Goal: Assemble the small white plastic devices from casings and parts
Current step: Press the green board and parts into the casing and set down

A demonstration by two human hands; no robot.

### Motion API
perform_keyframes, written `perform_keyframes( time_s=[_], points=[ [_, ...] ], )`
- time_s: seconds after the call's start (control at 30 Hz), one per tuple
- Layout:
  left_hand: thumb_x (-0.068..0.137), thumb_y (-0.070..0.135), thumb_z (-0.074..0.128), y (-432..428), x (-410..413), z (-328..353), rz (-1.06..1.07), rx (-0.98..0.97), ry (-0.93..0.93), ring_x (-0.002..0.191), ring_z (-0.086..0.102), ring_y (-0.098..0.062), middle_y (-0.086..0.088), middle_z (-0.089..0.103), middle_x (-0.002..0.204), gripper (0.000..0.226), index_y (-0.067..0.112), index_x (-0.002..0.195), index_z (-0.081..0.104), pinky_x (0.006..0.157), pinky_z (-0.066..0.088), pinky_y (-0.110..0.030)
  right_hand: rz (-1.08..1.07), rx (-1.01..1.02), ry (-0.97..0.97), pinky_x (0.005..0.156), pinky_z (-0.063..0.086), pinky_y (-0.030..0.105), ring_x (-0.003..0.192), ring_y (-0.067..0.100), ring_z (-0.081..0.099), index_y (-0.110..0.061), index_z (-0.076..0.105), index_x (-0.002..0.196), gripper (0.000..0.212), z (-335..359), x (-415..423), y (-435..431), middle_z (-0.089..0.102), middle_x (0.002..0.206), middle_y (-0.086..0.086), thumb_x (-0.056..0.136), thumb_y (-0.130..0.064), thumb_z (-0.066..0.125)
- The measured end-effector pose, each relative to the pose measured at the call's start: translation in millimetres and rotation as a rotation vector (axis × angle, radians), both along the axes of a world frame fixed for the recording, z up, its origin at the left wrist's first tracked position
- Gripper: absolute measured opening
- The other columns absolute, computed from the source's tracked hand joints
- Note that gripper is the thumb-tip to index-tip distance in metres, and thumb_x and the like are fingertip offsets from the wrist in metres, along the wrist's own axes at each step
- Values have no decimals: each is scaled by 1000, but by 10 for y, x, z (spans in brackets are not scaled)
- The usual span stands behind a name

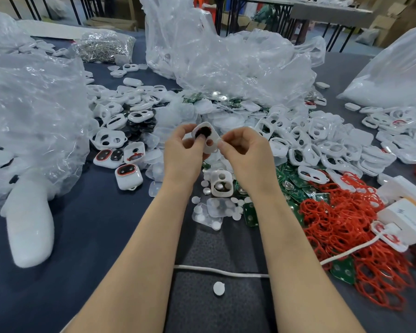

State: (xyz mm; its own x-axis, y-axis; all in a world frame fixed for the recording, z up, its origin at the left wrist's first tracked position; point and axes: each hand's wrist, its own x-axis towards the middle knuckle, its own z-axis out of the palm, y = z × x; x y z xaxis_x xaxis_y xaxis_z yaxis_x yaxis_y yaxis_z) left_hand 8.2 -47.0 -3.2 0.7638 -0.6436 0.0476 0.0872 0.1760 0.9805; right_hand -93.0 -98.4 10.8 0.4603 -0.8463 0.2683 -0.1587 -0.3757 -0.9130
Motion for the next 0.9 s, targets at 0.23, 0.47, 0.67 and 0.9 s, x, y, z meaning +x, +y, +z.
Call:
perform_keyframes(
  time_s=[0.23,0.47,0.67,0.9],
  points=[
    [93,12,60,-30,-39,-24,9,70,-149,77,67,-15,-10,69,88,14,15,106,56,71,58,-27,-17,40,-25,83,55,30,86,17,67,-15,64,87,6,-33,6,-24,70,88,5,87,-12,68],
    [93,13,60,-46,-58,-47,23,100,-192,82,68,-17,-11,67,95,18,26,90,48,77,59,-35,-114,-26,20,85,50,35,87,17,62,-17,68,86,1,-83,44,-25,67,91,5,85,-17,70],
    [93,9,58,-53,-104,-39,-28,72,-156,83,69,-18,-13,68,97,21,27,89,48,78,59,-34,-130,-96,47,82,40,11,92,9,54,-21,68,88,6,-145,56,-26,59,103,8,86,-15,69],
    [93,9,59,-46,-107,-30,-55,62,-148,74,68,-11,-10,68,92,19,26,89,50,73,59,-28,-126,-107,-4,68,46,16,81,14,57,-18,51,90,17,-171,69,-52,60,90,2,87,-10,66]
  ],
)
